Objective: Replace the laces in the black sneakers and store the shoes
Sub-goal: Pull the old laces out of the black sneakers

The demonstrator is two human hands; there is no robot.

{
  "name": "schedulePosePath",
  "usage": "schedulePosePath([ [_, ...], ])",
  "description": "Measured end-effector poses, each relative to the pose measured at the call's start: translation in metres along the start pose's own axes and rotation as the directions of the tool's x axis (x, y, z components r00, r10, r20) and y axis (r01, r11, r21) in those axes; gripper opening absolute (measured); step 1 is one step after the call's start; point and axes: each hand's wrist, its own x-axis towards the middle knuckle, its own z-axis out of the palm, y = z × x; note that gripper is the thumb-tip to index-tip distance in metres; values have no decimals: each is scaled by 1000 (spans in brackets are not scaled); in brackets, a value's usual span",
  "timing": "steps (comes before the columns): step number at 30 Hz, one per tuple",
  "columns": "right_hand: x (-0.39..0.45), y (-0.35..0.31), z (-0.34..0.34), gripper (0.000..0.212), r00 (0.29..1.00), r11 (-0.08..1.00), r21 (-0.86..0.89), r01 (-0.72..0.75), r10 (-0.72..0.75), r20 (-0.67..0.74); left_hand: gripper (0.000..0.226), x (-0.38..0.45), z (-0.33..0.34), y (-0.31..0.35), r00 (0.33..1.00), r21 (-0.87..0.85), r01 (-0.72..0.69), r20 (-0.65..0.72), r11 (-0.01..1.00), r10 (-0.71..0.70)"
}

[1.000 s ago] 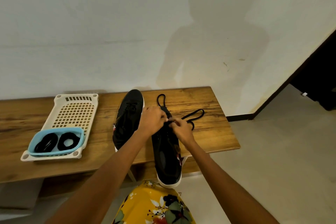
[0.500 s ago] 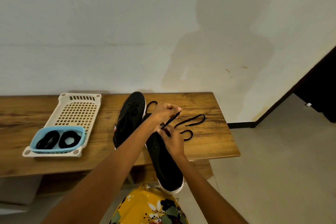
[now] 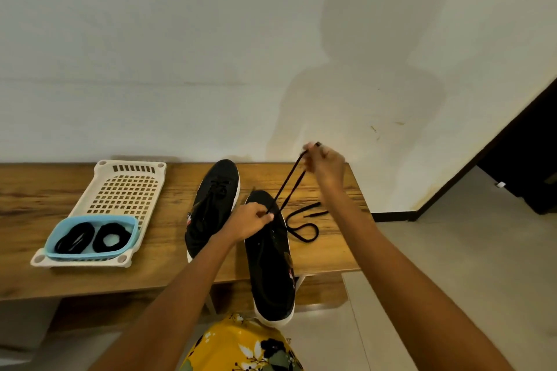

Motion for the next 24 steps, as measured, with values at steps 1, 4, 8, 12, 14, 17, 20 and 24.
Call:
schedulePosePath([
  [1,9,-12,-4,17,999,986,163,-17,24,-46,26,2,0,-2,1000,14,-7,6,1000,7],
  [4,17,-16,-13,19,997,918,392,-53,74,-38,16,4,-4,-1,1000,-23,-22,-9,999,22],
  [8,-16,52,-10,23,943,980,-177,-96,146,298,17,1,-14,10,996,-243,-8,-85,970,-13],
  [12,-54,94,4,15,817,936,-351,18,189,545,22,-4,-18,34,988,-274,-121,-125,954,89],
  [14,-64,98,12,21,834,943,-332,32,158,528,21,-5,-18,48,983,-318,-149,-149,936,105],
  [17,-70,105,18,35,908,949,-314,32,104,406,21,2,-19,60,981,-296,-147,-164,944,102],
  [20,-64,112,22,27,933,954,-298,7,101,347,32,8,-19,53,992,-163,-41,-121,986,21],
  [24,-55,117,18,34,944,971,-194,-138,188,273,28,7,-9,19,990,107,56,121,993,-69],
])
